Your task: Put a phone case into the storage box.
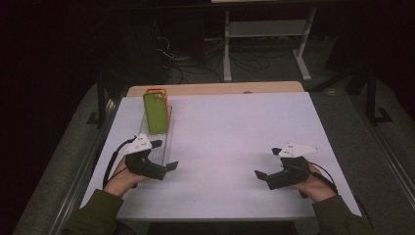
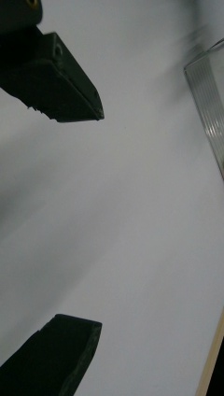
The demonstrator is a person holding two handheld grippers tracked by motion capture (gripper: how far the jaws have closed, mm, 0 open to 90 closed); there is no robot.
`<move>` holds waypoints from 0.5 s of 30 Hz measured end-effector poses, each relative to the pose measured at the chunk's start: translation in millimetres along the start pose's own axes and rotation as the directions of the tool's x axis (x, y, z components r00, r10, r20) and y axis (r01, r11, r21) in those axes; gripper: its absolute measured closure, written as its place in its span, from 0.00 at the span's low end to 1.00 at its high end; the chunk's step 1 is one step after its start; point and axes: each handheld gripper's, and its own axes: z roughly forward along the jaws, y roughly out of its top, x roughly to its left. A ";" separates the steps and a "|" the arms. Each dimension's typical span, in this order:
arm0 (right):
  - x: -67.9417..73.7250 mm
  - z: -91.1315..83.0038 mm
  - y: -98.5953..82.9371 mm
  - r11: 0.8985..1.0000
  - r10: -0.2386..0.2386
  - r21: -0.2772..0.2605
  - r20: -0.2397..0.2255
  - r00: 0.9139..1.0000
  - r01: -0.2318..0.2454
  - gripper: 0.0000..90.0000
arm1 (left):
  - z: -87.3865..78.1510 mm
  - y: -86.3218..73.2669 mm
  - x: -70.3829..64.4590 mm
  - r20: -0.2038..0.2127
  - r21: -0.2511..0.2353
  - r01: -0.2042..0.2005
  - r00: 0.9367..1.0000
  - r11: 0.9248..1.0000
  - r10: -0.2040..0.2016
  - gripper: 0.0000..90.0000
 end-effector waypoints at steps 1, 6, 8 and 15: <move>0.0 -0.3 0.7 1.000 -0.001 -0.005 -0.004 1.000 0.001 0.00 | -0.2 0.0 -0.5 0.002 0.001 0.003 1.000 1.000 -0.003 0.00; 0.2 -2.3 4.0 1.000 -0.004 -0.023 -0.018 1.000 0.004 0.00 | 0.6 -0.8 -3.0 0.011 0.000 0.001 1.000 1.000 -0.001 0.00; 0.3 -3.8 5.7 0.999 -0.007 -0.031 -0.022 1.000 0.006 0.00 | 0.7 -2.2 -4.3 0.014 0.001 0.005 1.000 1.000 -0.005 0.00; -0.1 -6.8 7.3 0.999 -0.007 -0.045 -0.030 1.000 0.005 0.00 | -1.8 -8.7 -5.7 0.026 0.010 0.009 1.000 1.000 -0.009 0.00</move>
